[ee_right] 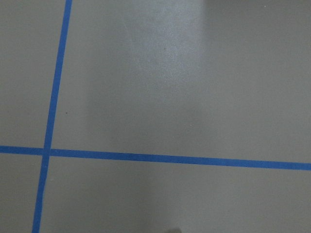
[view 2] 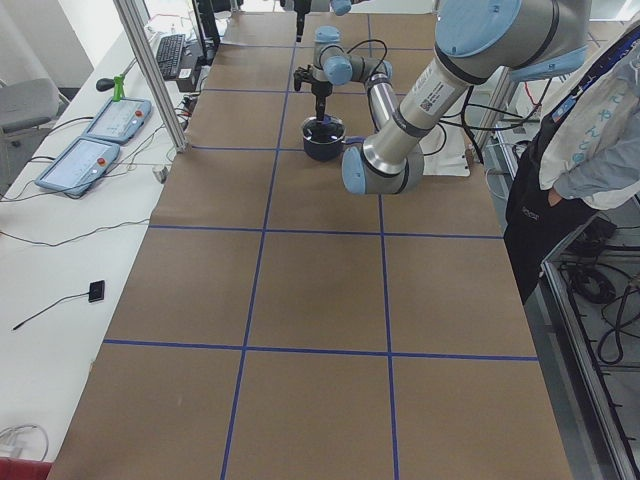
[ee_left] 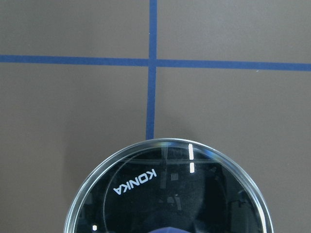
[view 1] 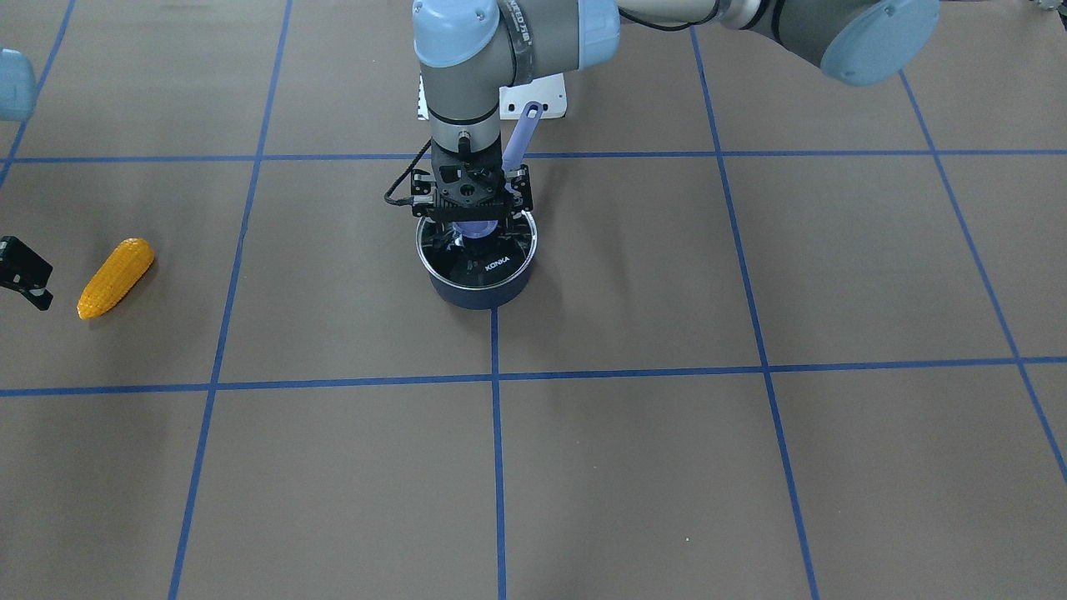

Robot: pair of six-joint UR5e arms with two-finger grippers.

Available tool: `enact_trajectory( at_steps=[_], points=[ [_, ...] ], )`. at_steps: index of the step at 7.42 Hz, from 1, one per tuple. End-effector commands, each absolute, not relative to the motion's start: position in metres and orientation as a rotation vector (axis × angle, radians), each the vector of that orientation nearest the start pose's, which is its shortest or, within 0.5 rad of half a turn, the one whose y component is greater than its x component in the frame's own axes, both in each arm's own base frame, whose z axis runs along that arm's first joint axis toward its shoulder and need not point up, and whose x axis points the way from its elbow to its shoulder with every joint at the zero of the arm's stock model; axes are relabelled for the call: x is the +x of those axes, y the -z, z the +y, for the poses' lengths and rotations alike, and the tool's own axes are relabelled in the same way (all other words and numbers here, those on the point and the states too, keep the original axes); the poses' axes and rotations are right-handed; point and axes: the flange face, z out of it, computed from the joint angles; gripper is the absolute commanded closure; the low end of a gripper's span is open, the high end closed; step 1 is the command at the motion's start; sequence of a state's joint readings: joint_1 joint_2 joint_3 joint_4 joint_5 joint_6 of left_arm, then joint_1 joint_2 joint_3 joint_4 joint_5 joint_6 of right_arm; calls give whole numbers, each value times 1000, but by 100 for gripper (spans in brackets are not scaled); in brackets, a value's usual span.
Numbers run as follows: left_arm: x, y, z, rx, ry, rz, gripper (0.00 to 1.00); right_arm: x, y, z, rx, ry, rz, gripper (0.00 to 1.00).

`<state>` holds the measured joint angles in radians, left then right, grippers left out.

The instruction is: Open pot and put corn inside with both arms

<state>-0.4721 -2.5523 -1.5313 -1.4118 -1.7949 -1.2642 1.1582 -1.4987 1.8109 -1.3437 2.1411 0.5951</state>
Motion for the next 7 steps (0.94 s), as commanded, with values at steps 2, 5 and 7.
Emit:
enact_trajectory(
  at_steps=[2, 5, 7],
  points=[
    [604, -83, -414, 96, 47, 811, 18, -143, -489, -519, 191, -19, -729, 0],
    [596, -85, -414, 119, 52, 808, 68, -144, -488, -520, 193, -16, -730, 0],
    [550, -66, -413, 137, 65, 823, 78, -145, -486, -521, 196, -15, -731, 0]
  ],
)
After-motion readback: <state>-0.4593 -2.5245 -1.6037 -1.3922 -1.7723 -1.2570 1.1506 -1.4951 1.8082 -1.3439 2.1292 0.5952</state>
